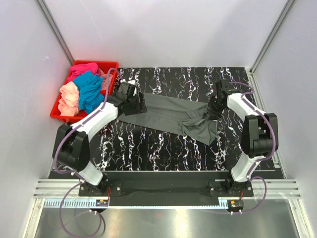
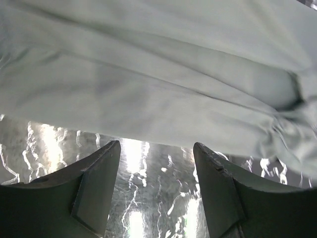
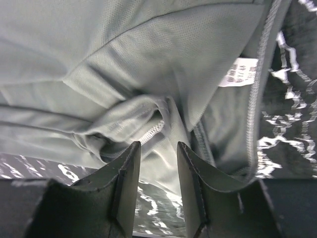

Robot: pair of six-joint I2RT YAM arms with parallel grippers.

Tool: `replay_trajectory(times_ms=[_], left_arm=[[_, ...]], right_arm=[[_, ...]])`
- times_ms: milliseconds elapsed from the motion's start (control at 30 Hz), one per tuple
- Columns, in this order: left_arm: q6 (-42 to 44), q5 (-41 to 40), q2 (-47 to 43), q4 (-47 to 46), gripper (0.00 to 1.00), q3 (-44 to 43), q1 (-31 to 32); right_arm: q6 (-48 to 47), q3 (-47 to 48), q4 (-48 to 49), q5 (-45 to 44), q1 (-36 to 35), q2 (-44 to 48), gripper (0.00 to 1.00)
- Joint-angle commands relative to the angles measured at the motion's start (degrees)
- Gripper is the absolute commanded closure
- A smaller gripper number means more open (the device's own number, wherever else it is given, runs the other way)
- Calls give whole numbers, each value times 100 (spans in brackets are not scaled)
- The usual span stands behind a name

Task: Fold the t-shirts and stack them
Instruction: Fold the tshirt

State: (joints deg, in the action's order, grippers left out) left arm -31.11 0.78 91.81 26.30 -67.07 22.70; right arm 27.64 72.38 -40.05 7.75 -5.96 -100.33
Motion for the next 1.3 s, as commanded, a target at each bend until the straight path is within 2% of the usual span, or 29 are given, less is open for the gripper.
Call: replay_trajectory(times_ms=[0, 400, 533, 733, 933, 1267], left_arm=[[756, 459, -330, -73, 33, -368, 24], [870, 424, -954, 94, 32, -307, 24], [931, 274, -1104, 129, 32, -307, 15], [958, 90, -1130, 94, 32, -184, 15], [853, 168, -972, -2, 32, -122, 15], [809, 204, -823, 6, 32, -105, 15]], right_arm=[[794, 39, 393, 114, -11, -47, 58], [998, 329, 375, -546, -20, -478, 64], [1015, 400, 445, -599, -11, -514, 100], [578, 689, 358, -705, -55, -329, 100], [41, 830, 595, -344, -213, -557, 100], [-1225, 1683, 314, -933, -828, -988, 100]])
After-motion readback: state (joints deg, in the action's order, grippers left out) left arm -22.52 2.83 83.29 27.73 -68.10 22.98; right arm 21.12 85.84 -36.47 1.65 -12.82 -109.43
